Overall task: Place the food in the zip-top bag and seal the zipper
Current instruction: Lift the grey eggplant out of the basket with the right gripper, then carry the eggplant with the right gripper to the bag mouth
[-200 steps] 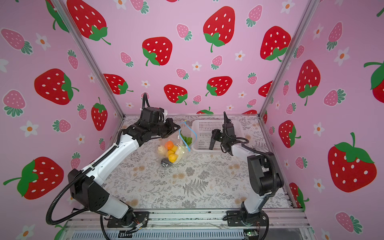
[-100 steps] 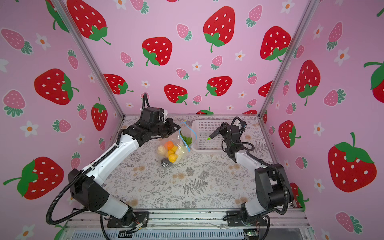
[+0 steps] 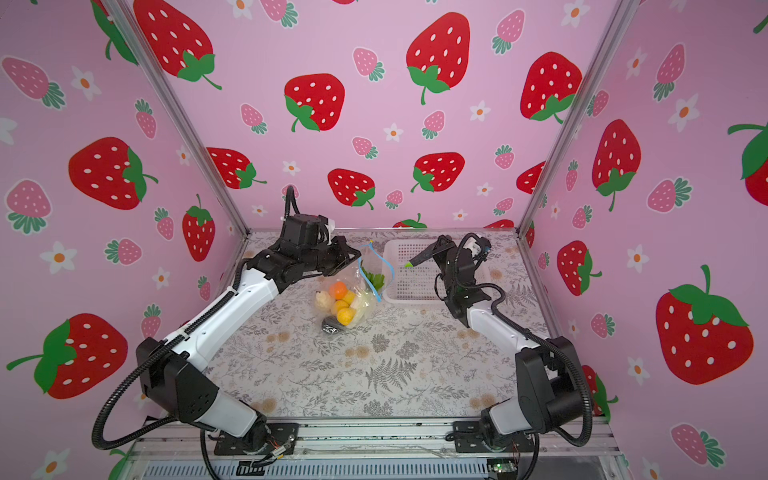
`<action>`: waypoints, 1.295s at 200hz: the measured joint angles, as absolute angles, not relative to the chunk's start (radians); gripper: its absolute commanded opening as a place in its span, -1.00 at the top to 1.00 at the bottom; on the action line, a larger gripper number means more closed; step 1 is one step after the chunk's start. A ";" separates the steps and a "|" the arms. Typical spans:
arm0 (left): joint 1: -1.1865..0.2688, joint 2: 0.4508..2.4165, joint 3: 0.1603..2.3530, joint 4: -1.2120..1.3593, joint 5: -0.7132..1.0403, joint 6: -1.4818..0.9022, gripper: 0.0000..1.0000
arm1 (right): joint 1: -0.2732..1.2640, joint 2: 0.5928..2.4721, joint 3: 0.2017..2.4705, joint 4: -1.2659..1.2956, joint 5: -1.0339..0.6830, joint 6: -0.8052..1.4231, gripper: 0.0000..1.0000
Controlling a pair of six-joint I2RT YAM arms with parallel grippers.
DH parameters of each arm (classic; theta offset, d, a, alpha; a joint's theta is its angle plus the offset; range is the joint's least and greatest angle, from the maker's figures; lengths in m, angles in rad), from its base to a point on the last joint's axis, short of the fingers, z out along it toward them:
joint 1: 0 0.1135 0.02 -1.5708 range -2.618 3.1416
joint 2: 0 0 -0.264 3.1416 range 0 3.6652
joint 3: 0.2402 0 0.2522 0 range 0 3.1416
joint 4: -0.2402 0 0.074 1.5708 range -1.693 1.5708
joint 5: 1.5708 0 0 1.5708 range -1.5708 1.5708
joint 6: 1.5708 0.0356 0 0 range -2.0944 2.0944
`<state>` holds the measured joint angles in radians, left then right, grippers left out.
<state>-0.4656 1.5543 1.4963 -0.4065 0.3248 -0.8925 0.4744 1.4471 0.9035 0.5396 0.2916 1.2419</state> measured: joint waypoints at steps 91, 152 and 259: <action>-0.466 1.554 1.496 -0.401 0.322 -0.892 1.00 | 0.533 1.429 0.984 0.597 0.293 1.216 0.50; -0.466 1.543 1.496 -0.401 0.322 -0.892 1.00 | 0.619 1.455 1.059 0.620 0.291 1.176 0.50; -0.466 1.517 1.480 -0.396 0.322 -0.895 1.00 | 0.717 1.652 1.164 0.624 0.289 1.124 0.49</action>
<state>-0.4656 1.5173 1.4803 -0.3958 0.3218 -0.8948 0.7170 1.6520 1.1645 0.6239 0.2886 1.1244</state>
